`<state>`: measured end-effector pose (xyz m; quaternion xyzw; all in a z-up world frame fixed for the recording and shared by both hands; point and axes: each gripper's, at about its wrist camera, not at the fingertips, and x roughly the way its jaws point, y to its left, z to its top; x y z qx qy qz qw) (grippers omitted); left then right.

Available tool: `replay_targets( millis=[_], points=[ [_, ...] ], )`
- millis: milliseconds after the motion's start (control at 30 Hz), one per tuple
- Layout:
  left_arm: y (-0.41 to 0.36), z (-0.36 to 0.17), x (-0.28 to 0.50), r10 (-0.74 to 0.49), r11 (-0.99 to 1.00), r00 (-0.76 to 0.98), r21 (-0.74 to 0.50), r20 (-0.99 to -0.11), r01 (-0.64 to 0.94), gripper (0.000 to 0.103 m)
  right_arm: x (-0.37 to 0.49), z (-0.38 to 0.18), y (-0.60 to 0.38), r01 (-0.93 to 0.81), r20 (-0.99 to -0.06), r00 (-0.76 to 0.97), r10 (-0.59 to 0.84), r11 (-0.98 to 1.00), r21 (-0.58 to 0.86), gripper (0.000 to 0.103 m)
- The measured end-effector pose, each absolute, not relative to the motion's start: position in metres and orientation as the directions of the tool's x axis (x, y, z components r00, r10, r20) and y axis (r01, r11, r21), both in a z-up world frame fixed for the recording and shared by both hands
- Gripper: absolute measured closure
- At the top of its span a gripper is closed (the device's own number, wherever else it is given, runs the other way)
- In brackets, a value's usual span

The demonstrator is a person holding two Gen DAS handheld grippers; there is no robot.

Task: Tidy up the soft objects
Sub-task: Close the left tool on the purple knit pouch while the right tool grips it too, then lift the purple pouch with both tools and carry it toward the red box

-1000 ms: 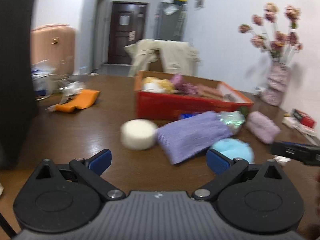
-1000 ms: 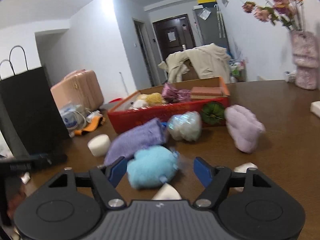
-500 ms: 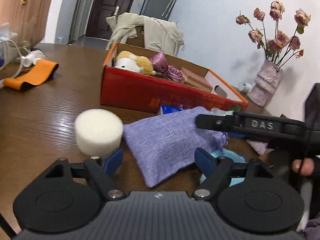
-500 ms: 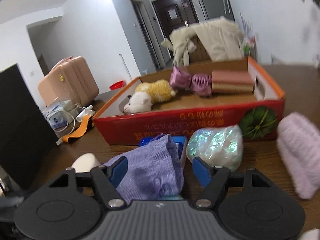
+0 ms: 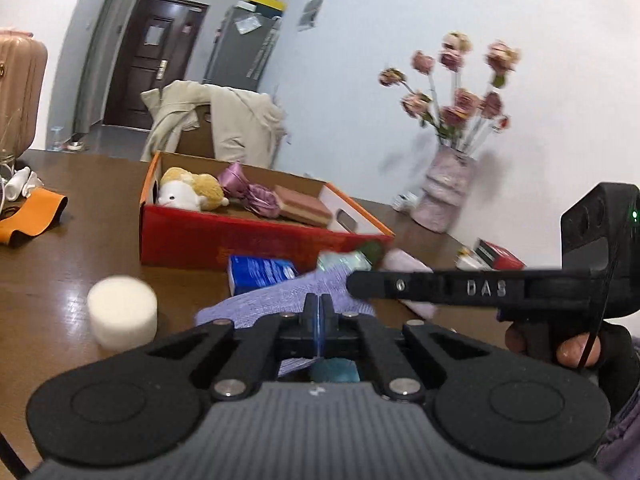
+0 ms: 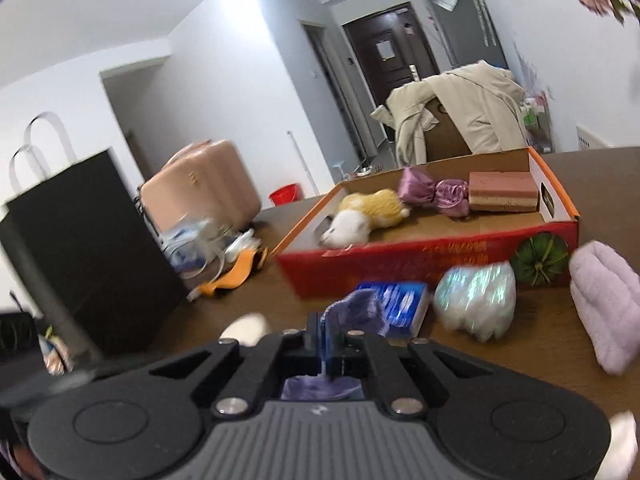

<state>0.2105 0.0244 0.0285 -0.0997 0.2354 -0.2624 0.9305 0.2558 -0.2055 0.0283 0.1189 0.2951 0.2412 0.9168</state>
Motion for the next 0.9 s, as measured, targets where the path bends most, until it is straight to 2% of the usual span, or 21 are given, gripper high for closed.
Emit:
replay_targets(
  millis=[133, 167, 200, 267, 333, 433, 567, 600, 633, 667, 733, 800, 867, 900],
  points=[
    [0.031, 0.012, 0.182, -0.544, 0.838, 0.721, -0.321, -0.428, 0.442, 0.094, 0.225, -0.002, -0.218, -0.293, -0.577, 0.665, 0.475, 0.876, 0.383, 0.101],
    [0.031, 0.008, 0.181, -0.531, 0.846, 0.721, -0.331, -0.445, 0.419, 0.079, 0.222, -0.010, -0.224, -0.261, -0.601, 0.656, 0.457, 0.884, 0.387, 0.102],
    [0.031, 0.005, 0.180, -0.513, 0.856, 0.727, -0.333, -0.456, 0.395, 0.048, 0.219, -0.019, -0.232, -0.212, -0.624, 0.654, 0.428, 0.896, 0.391, 0.102],
    [0.033, 0.003, 0.179, -0.453, 0.887, 0.772, -0.310, -0.446, 0.341, 0.024, 0.215, -0.028, -0.246, -0.160, -0.638, 0.660, 0.397, 0.904, 0.397, 0.103],
    [0.036, 0.003, 0.185, -0.431, 0.898, 0.787, -0.298, -0.442, 0.324, 0.024, 0.208, -0.024, -0.250, -0.161, -0.614, 0.680, 0.400, 0.899, 0.407, 0.102],
    [0.037, -0.007, 0.207, -0.431, 0.894, 0.764, -0.341, -0.481, 0.290, 0.025, 0.198, -0.009, -0.245, -0.222, -0.543, 0.727, 0.420, 0.893, 0.392, 0.094],
    [0.036, -0.024, 0.225, -0.404, 0.905, 0.718, -0.360, -0.567, 0.225, 0.039, 0.204, -0.010, -0.244, -0.248, -0.496, 0.715, 0.492, 0.842, 0.478, 0.068],
    [0.037, -0.024, 0.223, -0.403, 0.905, 0.725, -0.359, -0.558, 0.227, 0.058, 0.207, -0.014, -0.243, -0.239, -0.495, 0.710, 0.500, 0.833, 0.499, 0.061],
    [0.040, -0.024, 0.222, -0.410, 0.903, 0.724, -0.361, -0.555, 0.234, 0.069, 0.211, -0.018, -0.241, -0.232, -0.497, 0.703, 0.508, 0.825, 0.516, 0.059],
    [0.041, -0.024, 0.222, -0.426, 0.895, 0.717, -0.372, -0.551, 0.245, 0.088, 0.215, -0.023, -0.239, -0.225, -0.499, 0.695, 0.517, 0.816, 0.532, 0.059],
    [0.044, -0.028, 0.218, -0.417, 0.900, 0.718, -0.363, -0.557, 0.242, 0.091, 0.222, -0.031, -0.235, -0.213, -0.499, 0.683, 0.534, 0.799, 0.562, 0.059],
    [0.046, -0.030, 0.213, -0.415, 0.902, 0.715, -0.360, -0.563, 0.240, 0.101, 0.225, -0.033, -0.229, -0.202, -0.502, 0.692, 0.519, 0.806, 0.556, 0.059],
    [0.045, -0.029, 0.205, -0.420, 0.900, 0.712, -0.356, -0.563, 0.251, 0.102, 0.226, -0.033, -0.225, -0.217, -0.506, 0.691, 0.517, 0.815, 0.537, 0.061],
    [0.045, -0.027, 0.199, -0.431, 0.896, 0.707, -0.358, -0.561, 0.262, 0.102, 0.226, -0.033, -0.223, -0.223, -0.518, 0.676, 0.524, 0.816, 0.534, 0.070]
  ],
)
